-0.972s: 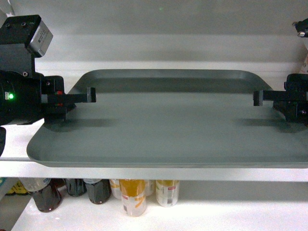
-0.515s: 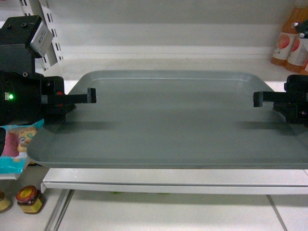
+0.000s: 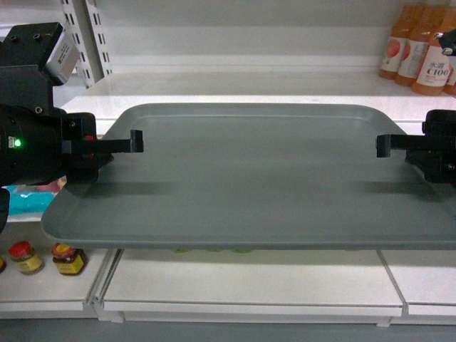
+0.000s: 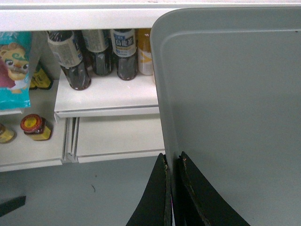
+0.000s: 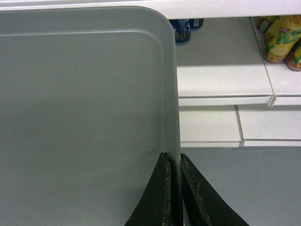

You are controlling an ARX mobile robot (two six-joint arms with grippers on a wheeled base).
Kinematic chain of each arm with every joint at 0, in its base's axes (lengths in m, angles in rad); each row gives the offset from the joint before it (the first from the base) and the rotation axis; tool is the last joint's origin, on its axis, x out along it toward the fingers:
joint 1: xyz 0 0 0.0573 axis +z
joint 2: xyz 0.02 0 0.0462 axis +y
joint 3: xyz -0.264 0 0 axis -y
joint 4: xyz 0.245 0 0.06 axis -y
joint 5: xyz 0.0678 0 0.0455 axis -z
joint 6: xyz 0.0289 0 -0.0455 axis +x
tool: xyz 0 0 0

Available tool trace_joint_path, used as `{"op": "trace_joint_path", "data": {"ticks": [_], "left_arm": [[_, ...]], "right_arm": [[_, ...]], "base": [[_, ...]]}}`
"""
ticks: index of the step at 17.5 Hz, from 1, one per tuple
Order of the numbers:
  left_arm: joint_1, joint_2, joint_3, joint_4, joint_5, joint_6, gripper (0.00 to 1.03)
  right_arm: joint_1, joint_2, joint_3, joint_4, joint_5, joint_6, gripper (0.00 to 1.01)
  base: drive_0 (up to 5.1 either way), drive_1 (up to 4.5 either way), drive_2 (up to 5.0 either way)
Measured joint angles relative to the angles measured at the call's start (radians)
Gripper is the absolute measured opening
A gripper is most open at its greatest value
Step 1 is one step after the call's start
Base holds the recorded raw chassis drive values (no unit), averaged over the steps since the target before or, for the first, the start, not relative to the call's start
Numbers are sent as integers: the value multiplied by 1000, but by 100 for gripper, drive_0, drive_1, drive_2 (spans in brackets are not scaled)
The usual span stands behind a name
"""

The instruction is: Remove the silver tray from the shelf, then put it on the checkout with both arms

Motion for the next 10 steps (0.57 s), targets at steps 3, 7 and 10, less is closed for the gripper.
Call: {"op": "trace_joint_path", "data": {"ticks": [3,7,10], "left_arm": [[0,0,0,0,0,0,4],[1,0,0,0,0,0,4],[2,0,0,3,0,0,4]], "right_arm": [[0,0,0,2,1,0,3],[0,0,0,0,1,0,3],[0,-4,0,6,1,0,3]], "base": [[12,-405,428],[14,-403,430],[13,-404,430]]}}
